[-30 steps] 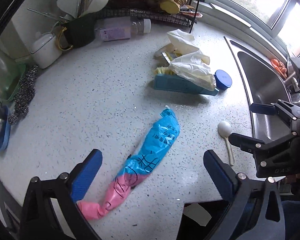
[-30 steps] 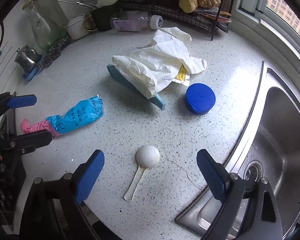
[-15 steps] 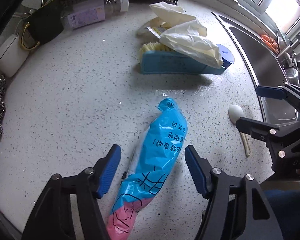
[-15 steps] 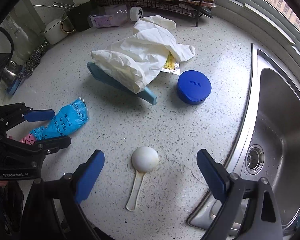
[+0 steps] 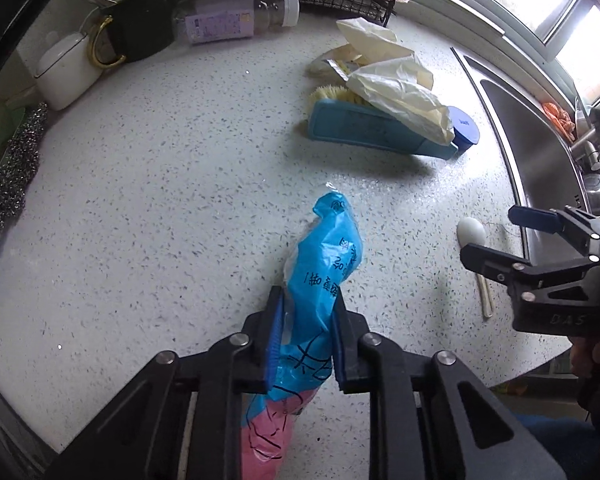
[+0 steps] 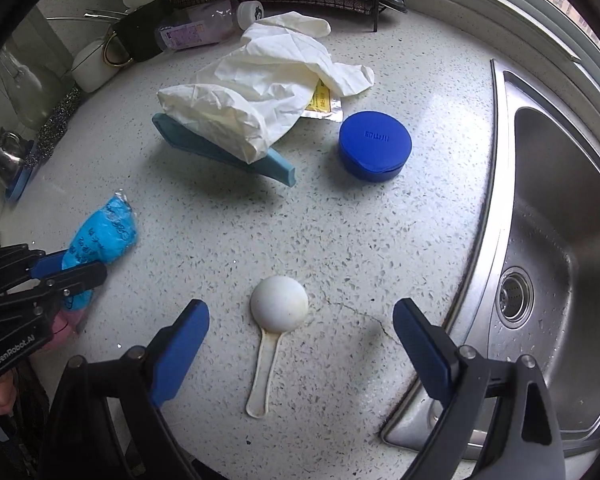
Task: Collect trash
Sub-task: 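Grasp the white measuring spoon with the right gripper while the left holds the bag, then lift the bag and spoon and carry both tools down to the red bin, then open the left gripper over the red bin to drop the bag, then open the right gripper over the red bin to drop the spoon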
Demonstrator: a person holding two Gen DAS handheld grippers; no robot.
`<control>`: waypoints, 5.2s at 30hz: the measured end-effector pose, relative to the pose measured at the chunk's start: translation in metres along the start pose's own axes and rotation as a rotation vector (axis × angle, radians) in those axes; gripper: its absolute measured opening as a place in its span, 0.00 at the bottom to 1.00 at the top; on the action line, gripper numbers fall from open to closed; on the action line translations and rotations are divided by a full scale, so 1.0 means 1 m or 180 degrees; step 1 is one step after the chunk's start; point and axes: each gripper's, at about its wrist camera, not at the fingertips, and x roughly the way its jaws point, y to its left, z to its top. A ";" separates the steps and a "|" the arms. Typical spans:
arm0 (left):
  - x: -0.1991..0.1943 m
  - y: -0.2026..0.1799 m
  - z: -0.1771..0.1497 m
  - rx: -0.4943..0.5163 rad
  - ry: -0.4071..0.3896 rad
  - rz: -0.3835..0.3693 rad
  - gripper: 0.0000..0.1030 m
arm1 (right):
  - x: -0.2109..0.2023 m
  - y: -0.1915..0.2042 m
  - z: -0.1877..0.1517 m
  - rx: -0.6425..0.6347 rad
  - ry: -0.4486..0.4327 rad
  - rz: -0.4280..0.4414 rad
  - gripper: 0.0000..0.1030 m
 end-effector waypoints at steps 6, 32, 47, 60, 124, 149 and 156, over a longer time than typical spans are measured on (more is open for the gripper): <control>-0.021 0.001 -0.013 -0.0113 -0.0097 0.0015 0.17 | 0.008 0.010 -0.003 -0.0144 -0.0083 -0.0116 0.77; -0.073 -0.068 -0.071 -0.1197 -0.0335 0.0537 0.17 | -0.058 0.002 -0.015 -0.1351 -0.0388 0.0724 0.27; -0.115 -0.116 -0.144 -0.2015 -0.0436 0.0978 0.17 | -0.096 0.023 -0.047 -0.2213 -0.0427 0.1305 0.27; -0.127 -0.139 -0.238 -0.2189 -0.0460 0.0916 0.17 | -0.118 0.052 -0.114 -0.2440 -0.0404 0.1376 0.27; 0.250 -0.134 -0.405 -0.2268 0.0252 0.0019 0.64 | 0.203 -0.005 -0.295 -0.2045 0.0145 0.0623 0.27; 0.215 -0.131 -0.471 -0.2766 0.0103 0.0487 1.00 | 0.254 0.039 -0.318 -0.2707 0.0225 0.0583 0.75; 0.167 -0.148 -0.468 -0.2819 0.0036 0.0629 1.00 | 0.218 0.035 -0.314 -0.2711 0.0313 0.0692 0.81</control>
